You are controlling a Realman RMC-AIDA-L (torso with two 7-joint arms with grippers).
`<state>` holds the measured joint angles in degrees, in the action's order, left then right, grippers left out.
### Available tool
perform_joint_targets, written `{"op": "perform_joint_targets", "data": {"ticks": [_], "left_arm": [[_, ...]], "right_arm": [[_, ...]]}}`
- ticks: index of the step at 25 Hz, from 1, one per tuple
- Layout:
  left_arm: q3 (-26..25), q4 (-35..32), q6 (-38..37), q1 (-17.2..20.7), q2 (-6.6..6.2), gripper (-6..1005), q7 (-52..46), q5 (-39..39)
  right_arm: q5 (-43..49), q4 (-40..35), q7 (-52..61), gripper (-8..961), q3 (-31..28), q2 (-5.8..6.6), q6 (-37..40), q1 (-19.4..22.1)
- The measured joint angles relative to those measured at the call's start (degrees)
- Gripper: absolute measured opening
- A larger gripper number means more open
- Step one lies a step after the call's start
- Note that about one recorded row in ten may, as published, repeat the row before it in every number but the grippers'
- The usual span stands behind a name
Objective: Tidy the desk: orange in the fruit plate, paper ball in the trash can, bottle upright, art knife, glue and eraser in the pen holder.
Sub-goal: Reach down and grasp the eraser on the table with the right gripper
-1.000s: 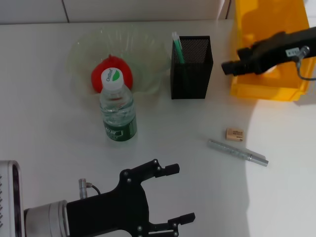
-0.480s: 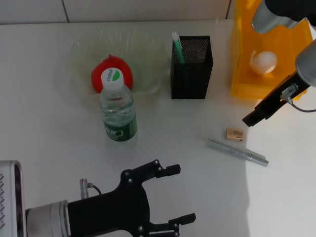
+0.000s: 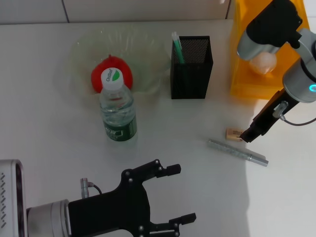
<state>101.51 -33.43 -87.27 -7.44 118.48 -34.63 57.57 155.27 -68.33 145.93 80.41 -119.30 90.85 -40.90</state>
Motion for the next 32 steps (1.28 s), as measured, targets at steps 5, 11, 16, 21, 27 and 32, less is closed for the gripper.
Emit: {"op": "perform_joint_targets", "data": {"ticks": [5, 11, 16, 21, 27, 32], "left_arm": [[0.00, 0.60, 0.00, -0.03, 0.00, 813, 0.00, -0.01], [0.00, 0.74, 0.08, -0.18, 0.00, 813, 0.00, -0.01], [0.00, 0.74, 0.09, -0.20, 0.07, 812, 0.00, 0.00], [0.00, 0.74, -0.02, -0.21, 0.09, 812, 0.00, -0.03], [0.00, 0.74, -0.02, -0.20, 0.09, 812, 0.00, -0.03], [0.00, 0.74, -0.10, -0.14, 0.09, 812, 0.00, 0.00]], "right_arm": [[0.43, 1.15, -5.25, 575, 3.48, 0.00, -2.89, 0.02], [0.47, 1.87, -9.79, 574, 4.16, -0.07, -5.59, 0.00], [0.00, 3.39, -10.66, 573, 5.41, -0.21, -6.74, -0.61], [-0.64, 3.82, -10.66, 572, 7.39, -0.25, -7.75, -0.98], [-1.84, 7.41, -10.55, 556, 7.92, -0.32, -9.71, -2.63], [-2.95, 9.95, -10.35, 519, 8.01, -0.32, -10.58, -3.89]]}}
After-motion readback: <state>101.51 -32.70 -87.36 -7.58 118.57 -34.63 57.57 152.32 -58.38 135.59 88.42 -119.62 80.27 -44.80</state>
